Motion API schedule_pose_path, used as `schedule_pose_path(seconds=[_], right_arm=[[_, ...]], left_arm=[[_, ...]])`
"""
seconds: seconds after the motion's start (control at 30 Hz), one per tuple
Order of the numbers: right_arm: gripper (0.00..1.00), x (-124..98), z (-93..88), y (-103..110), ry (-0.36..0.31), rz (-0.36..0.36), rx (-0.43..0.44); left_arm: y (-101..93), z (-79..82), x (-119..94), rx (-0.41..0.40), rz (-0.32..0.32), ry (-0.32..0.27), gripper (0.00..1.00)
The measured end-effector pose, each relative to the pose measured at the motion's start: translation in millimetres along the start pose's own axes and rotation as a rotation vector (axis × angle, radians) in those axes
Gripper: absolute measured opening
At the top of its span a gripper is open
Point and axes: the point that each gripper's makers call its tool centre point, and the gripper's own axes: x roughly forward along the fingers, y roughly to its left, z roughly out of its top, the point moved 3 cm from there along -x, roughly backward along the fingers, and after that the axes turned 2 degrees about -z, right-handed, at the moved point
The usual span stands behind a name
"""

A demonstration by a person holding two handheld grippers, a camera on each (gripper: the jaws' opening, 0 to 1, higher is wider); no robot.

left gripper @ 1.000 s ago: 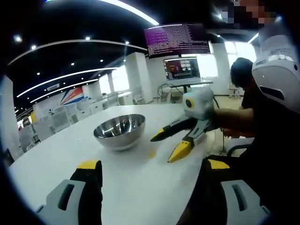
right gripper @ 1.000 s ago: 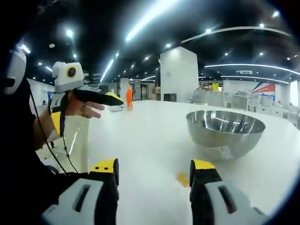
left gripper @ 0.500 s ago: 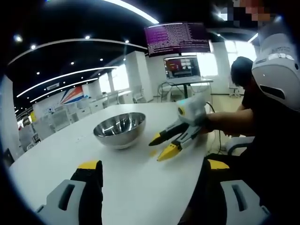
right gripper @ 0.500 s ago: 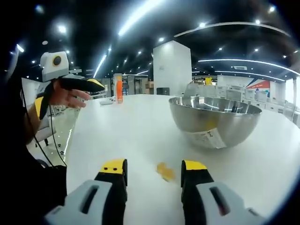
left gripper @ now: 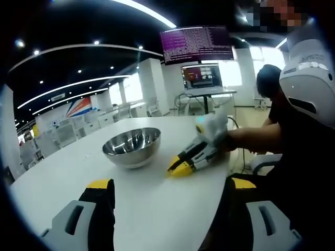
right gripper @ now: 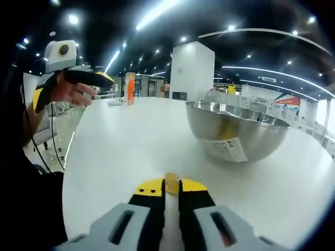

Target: Pick up the QQ candy scattered on the table and place it into the stainless steel bowl on the table

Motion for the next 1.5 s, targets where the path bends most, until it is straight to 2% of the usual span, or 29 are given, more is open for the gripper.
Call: schedule_pose_path(seconds=[0.33,0.43,0.53,0.77,1.03,1.17,1.37,1.5], right_arm=[[0.05,-2.7,-0.1,-0.4,0.003,0.001,0.033],[0.05,-6.0,2.4,4.5,0.001,0.023,0.056],[0.05,-11.9,4.1,21.3,0.009,0.089,0.074],[0.05,-24.1,11.7,51.3,0.010,0.166,0.059],[0.05,-44.0,52.4,87.7,-0.041,0.268,-0.001],[0.05,-60.9,91.7,109.7,-0.126,0.344,-0.034],[0.05,-79.1,137.6,108.0,-0.212,0.335,-0.118],[0.06,-88.7,168.1,88.3,-0.265,0.263,-0.194]], left_arm=[[-1.5,1.6,-0.4,-0.002,0.001,-0.005,0.89],[-1.0,1.4,-1.2,-0.001,0.003,-0.004,0.89],[0.6,0.6,-2.1,0.000,0.010,0.000,0.89],[2.6,2.2,-2.2,0.001,0.017,-0.004,0.89],[5.4,1.6,-2.8,0.000,0.026,-0.001,0.89],[4.8,3.0,-2.6,0.001,0.025,-0.005,0.89],[4.5,1.1,-2.1,-0.002,0.023,-0.003,0.89],[3.8,1.0,-2.1,0.001,0.021,-0.002,0.89]])
